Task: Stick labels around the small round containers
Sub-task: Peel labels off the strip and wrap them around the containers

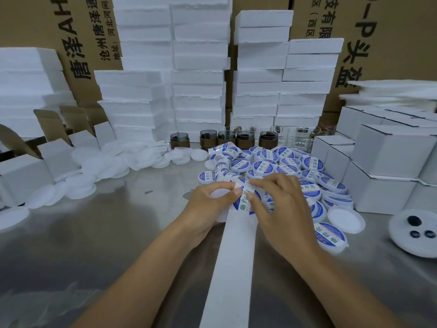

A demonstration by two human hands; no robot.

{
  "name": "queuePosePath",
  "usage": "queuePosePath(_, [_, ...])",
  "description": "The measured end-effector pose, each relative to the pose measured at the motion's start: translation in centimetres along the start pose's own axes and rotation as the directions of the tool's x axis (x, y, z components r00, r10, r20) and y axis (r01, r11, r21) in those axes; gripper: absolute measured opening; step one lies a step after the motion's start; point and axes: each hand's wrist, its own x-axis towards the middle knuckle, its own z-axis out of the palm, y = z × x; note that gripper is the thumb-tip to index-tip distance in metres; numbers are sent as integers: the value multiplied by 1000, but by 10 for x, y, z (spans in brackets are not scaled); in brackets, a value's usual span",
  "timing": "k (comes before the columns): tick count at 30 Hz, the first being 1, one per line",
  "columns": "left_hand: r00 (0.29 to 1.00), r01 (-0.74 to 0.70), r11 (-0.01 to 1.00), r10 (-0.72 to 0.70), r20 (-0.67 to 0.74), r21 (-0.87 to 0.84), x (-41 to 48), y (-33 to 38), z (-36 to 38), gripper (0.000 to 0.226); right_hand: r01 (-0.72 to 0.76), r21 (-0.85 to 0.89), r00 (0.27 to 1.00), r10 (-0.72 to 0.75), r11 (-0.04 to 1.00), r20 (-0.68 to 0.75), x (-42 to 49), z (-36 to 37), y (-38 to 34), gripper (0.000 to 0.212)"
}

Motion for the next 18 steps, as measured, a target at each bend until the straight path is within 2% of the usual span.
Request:
queuePosePath(3, [1000, -12, 1000, 12, 1, 22, 0, 0, 0, 10, -1, 11, 999, 0, 1000, 42, 0, 0, 2, 30])
queuePosePath(11, [997, -27, 998, 23, 72, 49, -2, 0, -1, 8, 7, 36, 1000, -8, 999, 13, 1, -3, 0, 19])
queuePosePath(18, [1000, -23, 997, 21, 19, 71, -1, 1, 1, 9, 47, 13, 999, -47, 999, -2, 1, -4, 2, 8])
